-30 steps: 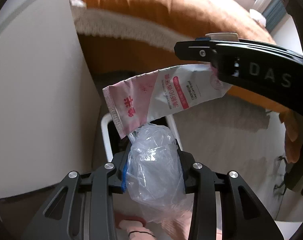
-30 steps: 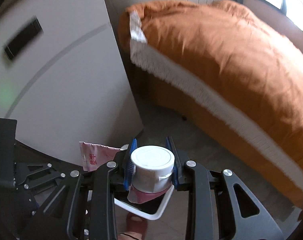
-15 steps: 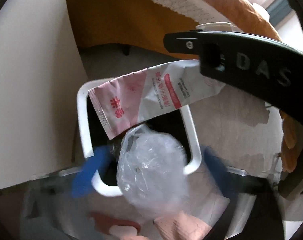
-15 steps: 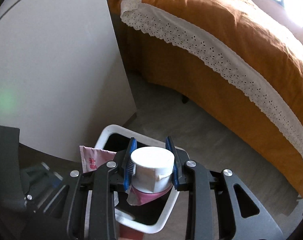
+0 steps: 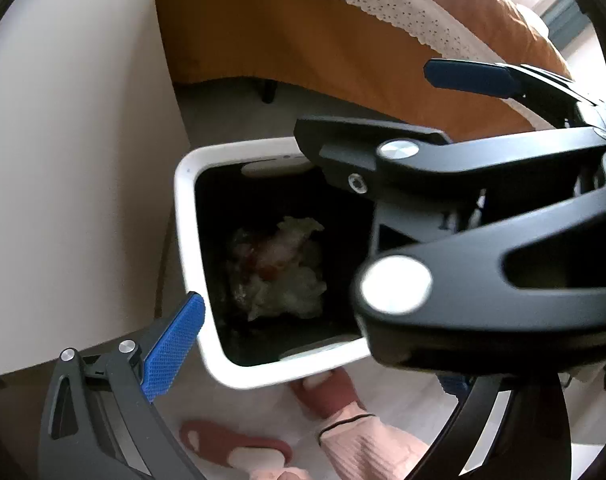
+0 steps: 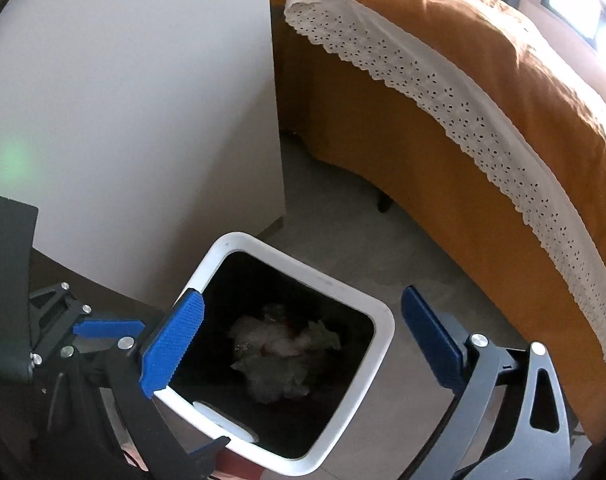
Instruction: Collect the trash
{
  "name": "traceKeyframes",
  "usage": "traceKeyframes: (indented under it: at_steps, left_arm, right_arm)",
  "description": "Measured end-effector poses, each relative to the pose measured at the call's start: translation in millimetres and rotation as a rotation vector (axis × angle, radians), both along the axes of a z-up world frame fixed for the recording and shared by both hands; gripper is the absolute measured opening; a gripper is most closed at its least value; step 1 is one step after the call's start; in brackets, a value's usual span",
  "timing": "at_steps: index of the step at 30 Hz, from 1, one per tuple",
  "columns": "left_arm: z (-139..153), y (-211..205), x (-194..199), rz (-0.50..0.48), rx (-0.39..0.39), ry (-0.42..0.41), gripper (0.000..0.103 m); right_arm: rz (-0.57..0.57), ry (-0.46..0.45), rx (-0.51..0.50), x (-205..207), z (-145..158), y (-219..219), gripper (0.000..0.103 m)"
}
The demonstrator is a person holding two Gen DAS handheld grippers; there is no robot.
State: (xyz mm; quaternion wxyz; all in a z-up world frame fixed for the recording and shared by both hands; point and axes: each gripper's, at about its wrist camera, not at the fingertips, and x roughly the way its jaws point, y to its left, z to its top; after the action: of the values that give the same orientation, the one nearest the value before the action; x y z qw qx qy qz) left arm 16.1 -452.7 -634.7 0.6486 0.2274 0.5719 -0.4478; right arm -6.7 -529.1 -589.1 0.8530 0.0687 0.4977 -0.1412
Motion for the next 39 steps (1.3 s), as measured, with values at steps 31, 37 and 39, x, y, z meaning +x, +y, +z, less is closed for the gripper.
traceKeyframes:
  at_steps: [31, 37, 39]
  left_arm:
    - [296, 9, 11, 0.118, -0.194, -0.182, 0.098]
    - [361, 13, 6, 0.133, -0.241, -0.229, 0.098]
    - [389, 21, 5, 0.157, -0.259, -0.274, 0.098]
  right_arm:
    - [-0.095, -0.213, -0.106, -39, 295, -14, 0.098]
    - [-0.088, -0.307, -0.128, -50, 364, -10, 0.098]
    - [-0.073, -0.341, -0.126, -50, 387, -6, 0.098]
